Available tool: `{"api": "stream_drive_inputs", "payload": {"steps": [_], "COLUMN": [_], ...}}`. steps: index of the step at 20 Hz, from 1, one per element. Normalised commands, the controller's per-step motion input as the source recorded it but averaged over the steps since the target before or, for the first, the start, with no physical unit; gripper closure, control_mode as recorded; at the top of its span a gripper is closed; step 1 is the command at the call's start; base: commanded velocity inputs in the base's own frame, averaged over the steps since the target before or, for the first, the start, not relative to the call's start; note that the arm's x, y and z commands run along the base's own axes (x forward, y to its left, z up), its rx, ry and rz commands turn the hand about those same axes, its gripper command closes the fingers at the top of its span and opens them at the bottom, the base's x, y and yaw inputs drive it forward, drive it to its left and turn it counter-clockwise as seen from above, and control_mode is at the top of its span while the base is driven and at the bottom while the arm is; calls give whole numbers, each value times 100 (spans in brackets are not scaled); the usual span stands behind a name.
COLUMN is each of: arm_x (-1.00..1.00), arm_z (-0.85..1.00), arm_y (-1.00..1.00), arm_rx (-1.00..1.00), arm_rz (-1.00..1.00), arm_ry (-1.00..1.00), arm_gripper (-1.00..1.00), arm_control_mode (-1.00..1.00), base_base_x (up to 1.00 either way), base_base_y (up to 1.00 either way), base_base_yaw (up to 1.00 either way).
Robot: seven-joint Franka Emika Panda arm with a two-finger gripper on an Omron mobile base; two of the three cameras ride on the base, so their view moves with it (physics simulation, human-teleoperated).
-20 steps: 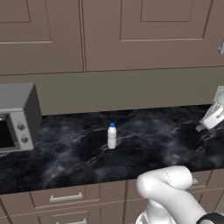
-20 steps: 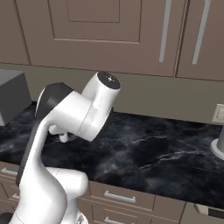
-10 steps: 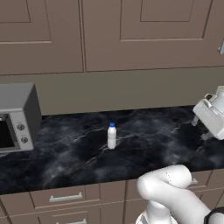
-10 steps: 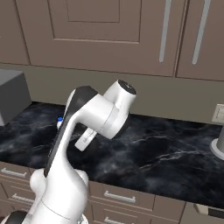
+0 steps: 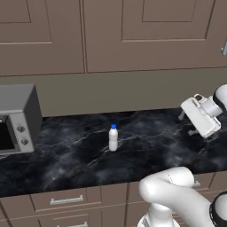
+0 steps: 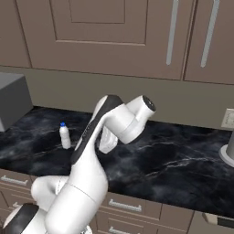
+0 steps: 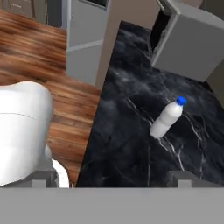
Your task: Take the bottled waters from the counter and place them in the freezer to freeze. Close the freezer door after placing the bottles.
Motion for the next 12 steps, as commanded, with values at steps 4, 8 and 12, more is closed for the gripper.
{"api": "stream_drive_inputs", "payload": {"steps": [4,8,12], "arm_x": [58,37,9], "arm_z": [0,0,0], "arm_y": [25,27,35], "arm_rx": [40,37,5], "arm_rz": [0,0,-4], "arm_ry": [-1,-1,2], "arm_gripper": [-100,-100,-100], "arm_control_mode": [-100,-100,-100], "base_base_x": [0,0,0], "base_base_y": [0,0,0], "base_base_yaw": [0,0,0]}}
